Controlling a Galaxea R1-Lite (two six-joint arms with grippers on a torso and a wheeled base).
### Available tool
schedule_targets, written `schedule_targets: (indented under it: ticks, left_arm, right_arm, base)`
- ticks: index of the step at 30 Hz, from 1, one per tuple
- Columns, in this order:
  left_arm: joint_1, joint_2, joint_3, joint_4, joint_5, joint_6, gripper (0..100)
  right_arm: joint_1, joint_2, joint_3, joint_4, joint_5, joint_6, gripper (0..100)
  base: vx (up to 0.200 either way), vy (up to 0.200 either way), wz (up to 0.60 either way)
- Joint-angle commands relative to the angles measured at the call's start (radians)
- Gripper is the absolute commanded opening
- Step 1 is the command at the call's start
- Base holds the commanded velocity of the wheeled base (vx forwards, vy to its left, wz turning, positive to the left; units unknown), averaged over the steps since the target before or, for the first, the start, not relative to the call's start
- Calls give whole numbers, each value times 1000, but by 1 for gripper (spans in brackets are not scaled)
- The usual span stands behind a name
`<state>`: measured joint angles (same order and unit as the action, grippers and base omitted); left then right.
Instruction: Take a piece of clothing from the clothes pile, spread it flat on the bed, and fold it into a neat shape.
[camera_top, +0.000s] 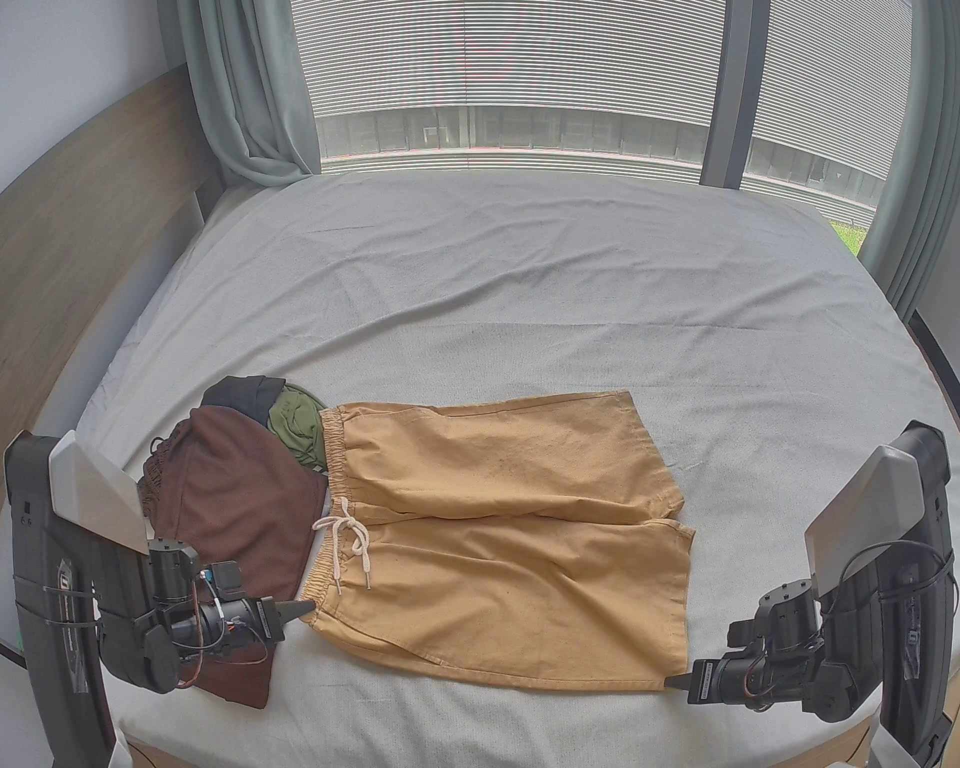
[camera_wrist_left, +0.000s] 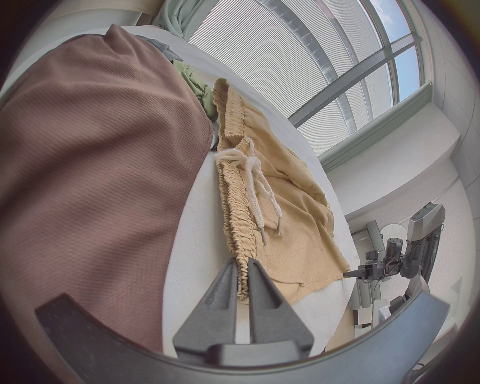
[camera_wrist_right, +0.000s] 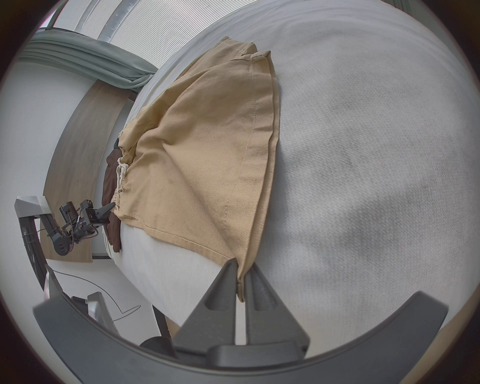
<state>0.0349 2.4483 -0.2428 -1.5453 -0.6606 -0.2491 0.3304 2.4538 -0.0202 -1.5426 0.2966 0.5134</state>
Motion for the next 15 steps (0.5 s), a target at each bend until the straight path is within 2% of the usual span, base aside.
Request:
schedule_targets:
  ticks: [1,15]
  left_arm:
    - [10,-18,60,1,-2,34,0]
    - [5,-8,123,1,-4,102,0]
  right_arm:
    - [-4,-9,17,-1,6,-4,0]
    - [-16,-6,17,1,4,-6,0]
  base:
    - [0,0,0]
    - [0,0,0]
